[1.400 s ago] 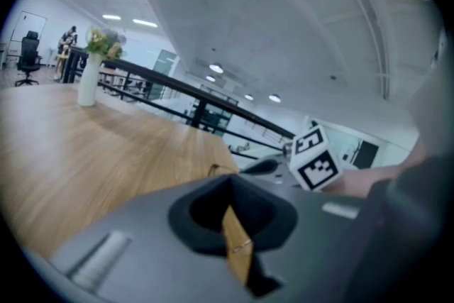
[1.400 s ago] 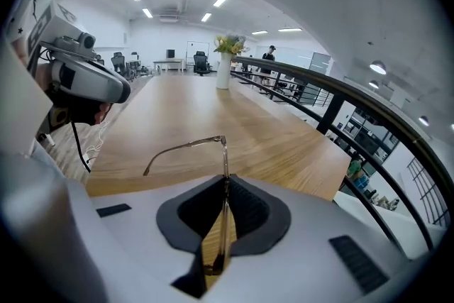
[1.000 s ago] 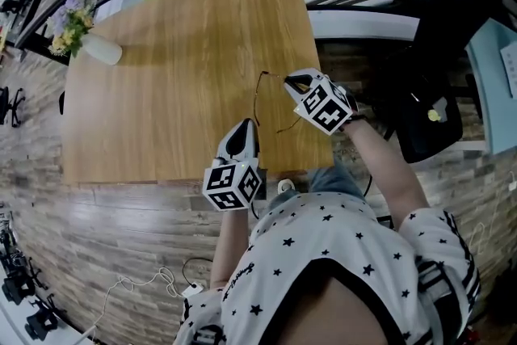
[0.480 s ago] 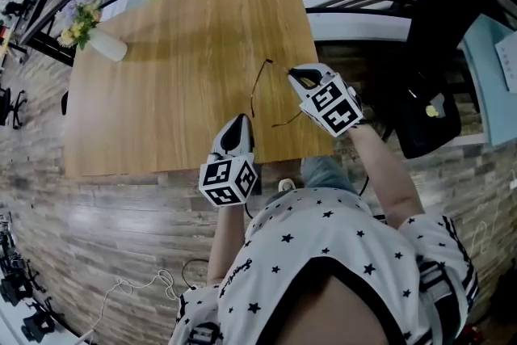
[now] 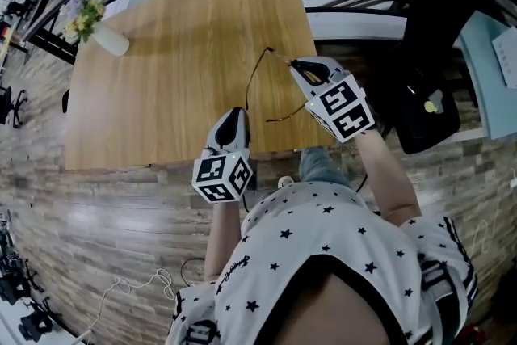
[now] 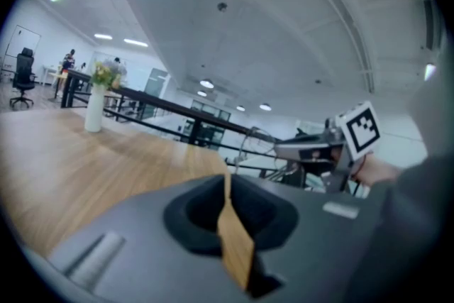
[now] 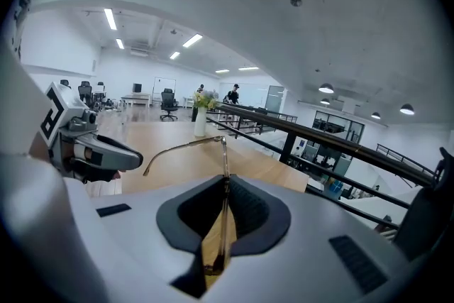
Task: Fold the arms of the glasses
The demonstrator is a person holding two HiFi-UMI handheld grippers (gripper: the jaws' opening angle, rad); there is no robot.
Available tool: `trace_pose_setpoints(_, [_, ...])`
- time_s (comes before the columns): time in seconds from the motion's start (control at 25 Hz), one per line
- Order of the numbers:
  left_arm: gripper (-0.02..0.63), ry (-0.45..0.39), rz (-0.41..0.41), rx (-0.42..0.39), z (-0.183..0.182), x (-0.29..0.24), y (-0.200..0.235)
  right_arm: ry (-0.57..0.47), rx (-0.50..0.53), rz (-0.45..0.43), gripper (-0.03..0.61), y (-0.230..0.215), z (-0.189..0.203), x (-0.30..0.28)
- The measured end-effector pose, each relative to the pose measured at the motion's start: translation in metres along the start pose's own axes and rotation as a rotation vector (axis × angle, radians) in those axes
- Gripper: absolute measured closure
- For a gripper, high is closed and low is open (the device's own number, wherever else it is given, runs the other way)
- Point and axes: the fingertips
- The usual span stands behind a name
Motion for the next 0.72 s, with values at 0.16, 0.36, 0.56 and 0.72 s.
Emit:
trace_pose_setpoints(0.16, [0.571, -0.010, 0.026, -0.028, -0.002, 0.007, -0.007, -0.019, -0.002, 0.006, 0.557, 0.006, -0.005, 0.010])
trace_pose_setpoints(0.36, [0.569, -0.005, 0.029, -0.049, -0.001, 0.012, -0.006, -0.032, 0.006, 0.006, 0.557, 0.014, -0.011, 0.014])
trace_pose_setpoints(0.56, [0.572, -0.002, 0.029, -0.059, -0.002, 0.012, -0.004, -0.035, 0.014, 0.000, 0.557, 0.018, -0.014, 0.014])
trace_pose_setpoints(0.72, [0.581, 0.004, 0.038, -0.071, -0.004, 0.010, -0.007, -0.036, 0.017, -0.002, 0.557, 0.017, -0.016, 0.013])
Point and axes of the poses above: the fingertips, and each gripper's own axes: x backward along the fingers, y to its left, z out of its underside, and after that the axes turned 13 degrees about y, right-handed
